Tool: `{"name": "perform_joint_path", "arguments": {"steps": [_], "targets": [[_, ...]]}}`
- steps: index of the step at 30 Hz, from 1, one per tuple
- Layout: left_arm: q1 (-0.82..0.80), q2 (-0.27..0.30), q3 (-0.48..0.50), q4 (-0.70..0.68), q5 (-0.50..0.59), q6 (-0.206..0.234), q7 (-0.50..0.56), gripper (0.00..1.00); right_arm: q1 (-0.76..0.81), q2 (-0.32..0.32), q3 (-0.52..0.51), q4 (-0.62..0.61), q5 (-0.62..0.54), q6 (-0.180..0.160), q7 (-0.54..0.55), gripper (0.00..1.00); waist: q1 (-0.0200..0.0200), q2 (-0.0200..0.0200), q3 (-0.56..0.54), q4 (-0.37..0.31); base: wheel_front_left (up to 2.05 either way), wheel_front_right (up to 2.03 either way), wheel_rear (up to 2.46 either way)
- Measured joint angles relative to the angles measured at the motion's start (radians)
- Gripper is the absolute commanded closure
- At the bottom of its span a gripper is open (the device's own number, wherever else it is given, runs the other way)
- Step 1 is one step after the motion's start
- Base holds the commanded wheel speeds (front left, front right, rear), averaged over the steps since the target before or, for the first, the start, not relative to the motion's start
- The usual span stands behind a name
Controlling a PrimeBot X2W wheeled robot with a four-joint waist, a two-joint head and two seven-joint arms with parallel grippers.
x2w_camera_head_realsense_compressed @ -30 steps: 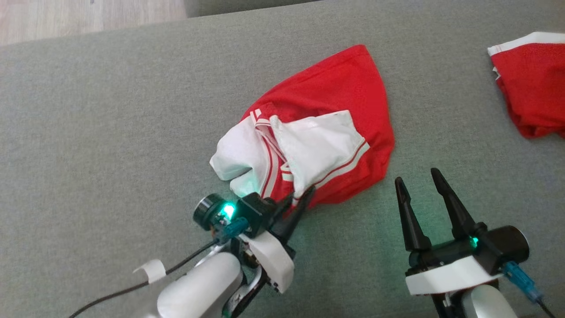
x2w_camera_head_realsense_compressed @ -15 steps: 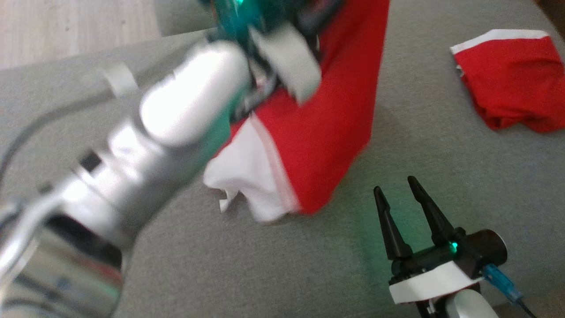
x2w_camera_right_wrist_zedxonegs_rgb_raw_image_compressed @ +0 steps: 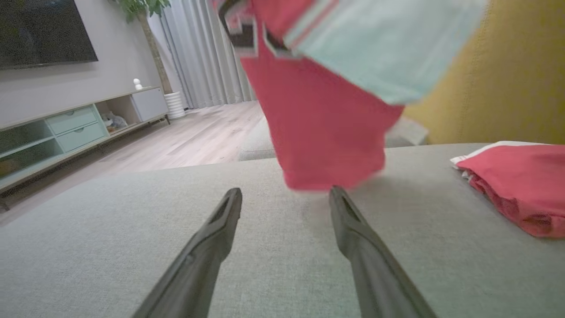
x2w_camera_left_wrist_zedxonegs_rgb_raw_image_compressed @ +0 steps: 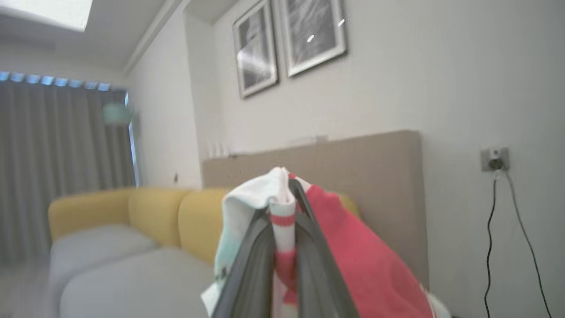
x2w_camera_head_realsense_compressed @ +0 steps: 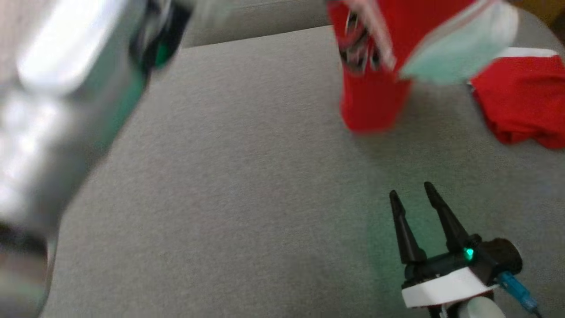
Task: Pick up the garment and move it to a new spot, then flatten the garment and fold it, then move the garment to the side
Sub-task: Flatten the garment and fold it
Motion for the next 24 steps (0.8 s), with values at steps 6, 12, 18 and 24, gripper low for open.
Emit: {"name": "perform_joint_path", "arguments": {"steps": [6, 12, 18, 24], "targets": [[0.539, 0.154, -0.051, -0.070, -0.126, 0.061, -0.024, 1.00, -0.001, -0.001, -0.040, -0.030, 0.000, 0.000, 0.000, 0.00, 0.0003, 0.0000, 0.041, 0.059, 0.00, 0.00, 0.00], [0.837, 0.210, -0.012, -0.071, -0.128, 0.137, -0.064, 1.00, -0.006, -0.006, -0.043, -0.035, 0.000, 0.000, 0.000, 0.00, 0.0003, 0.0000, 0.085, 0.103, 0.00, 0.00, 0.00], [0.863, 0.228, 0.189, -0.094, 0.016, 0.184, -0.072, 1.00, -0.009, -0.016, -0.048, -0.037, 0.000, 0.000, 0.000, 0.00, 0.0003, 0.0000, 0.096, 0.130, 0.00, 0.00, 0.00], [0.863, 0.208, 0.356, -0.086, 0.204, 0.217, -0.073, 0.90, -0.023, -0.016, -0.043, -0.035, -0.003, 0.000, 0.000, 0.00, 0.0002, 0.0000, 0.094, 0.128, 0.00, 0.00, 0.00]]}}
